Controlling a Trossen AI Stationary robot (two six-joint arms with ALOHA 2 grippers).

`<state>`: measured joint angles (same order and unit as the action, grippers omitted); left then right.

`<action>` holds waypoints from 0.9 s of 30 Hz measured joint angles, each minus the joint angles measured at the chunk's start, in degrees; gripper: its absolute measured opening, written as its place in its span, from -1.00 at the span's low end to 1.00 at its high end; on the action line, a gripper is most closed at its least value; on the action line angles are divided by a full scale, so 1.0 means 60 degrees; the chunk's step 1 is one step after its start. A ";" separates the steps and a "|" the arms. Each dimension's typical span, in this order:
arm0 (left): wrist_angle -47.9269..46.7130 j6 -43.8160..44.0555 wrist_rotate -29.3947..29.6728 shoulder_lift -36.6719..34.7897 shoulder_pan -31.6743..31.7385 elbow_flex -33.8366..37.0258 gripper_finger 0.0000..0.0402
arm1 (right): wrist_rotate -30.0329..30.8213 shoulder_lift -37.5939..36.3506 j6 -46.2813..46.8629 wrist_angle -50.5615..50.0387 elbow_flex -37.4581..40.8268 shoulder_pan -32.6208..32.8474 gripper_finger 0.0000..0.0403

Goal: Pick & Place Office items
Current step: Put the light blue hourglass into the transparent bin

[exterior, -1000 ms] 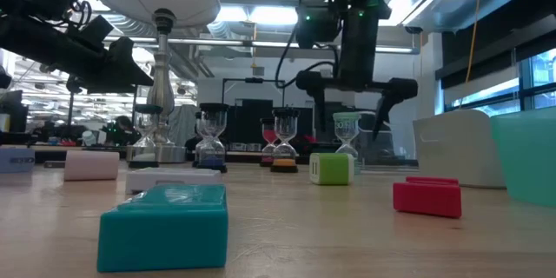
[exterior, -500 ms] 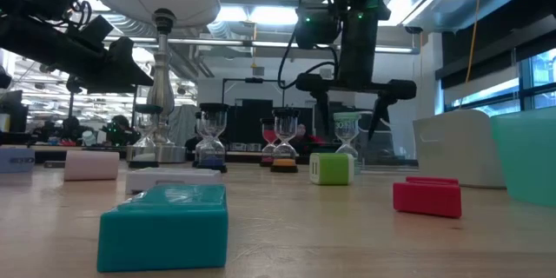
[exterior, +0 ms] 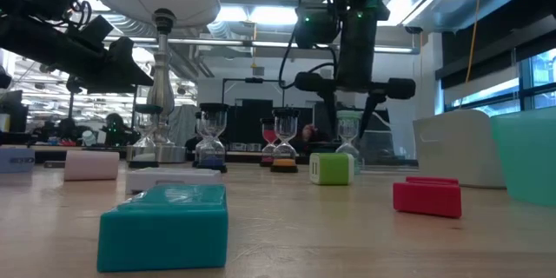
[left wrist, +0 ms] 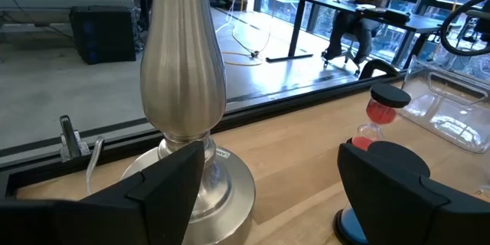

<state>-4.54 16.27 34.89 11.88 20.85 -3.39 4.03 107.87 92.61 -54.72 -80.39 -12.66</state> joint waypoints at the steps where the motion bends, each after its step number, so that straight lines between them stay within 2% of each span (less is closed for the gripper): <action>1: 0.0000 0.0000 0.0000 0.0000 -0.0001 -0.0001 0.48 | -0.0030 0.0000 -0.0002 -0.0097 -0.0159 0.0002 -0.05; 4: 0.0000 0.0000 0.0000 0.0003 0.0002 -0.0001 0.48 | 0.0008 0.0000 -0.0016 -0.0541 -0.0918 0.0002 0.01; 9: 0.0000 0.0000 -0.0001 0.0001 0.0003 -0.0001 0.48 | 0.0656 -0.0004 -0.0452 -0.1850 -0.2741 0.0002 -0.05; 17: 0.0002 0.0000 0.0000 0.0000 0.0003 -0.0001 0.48 | 0.2926 -0.0029 -0.0508 -0.4212 -0.5691 -0.0036 -0.05; 23: 0.0000 0.0000 0.0000 0.0000 -0.0001 -0.0001 0.48 | 0.3141 -0.0025 0.0341 -0.5593 -0.6333 -0.0511 -0.03; 27: 0.0000 -0.0002 0.0000 0.0004 -0.0001 -0.0001 0.48 | 0.2710 -0.0060 0.0671 -0.5818 -0.6154 -0.0960 -0.05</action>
<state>-4.54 16.26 34.89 11.90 20.84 -3.40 20.29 107.51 96.63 -89.62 -117.31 -18.42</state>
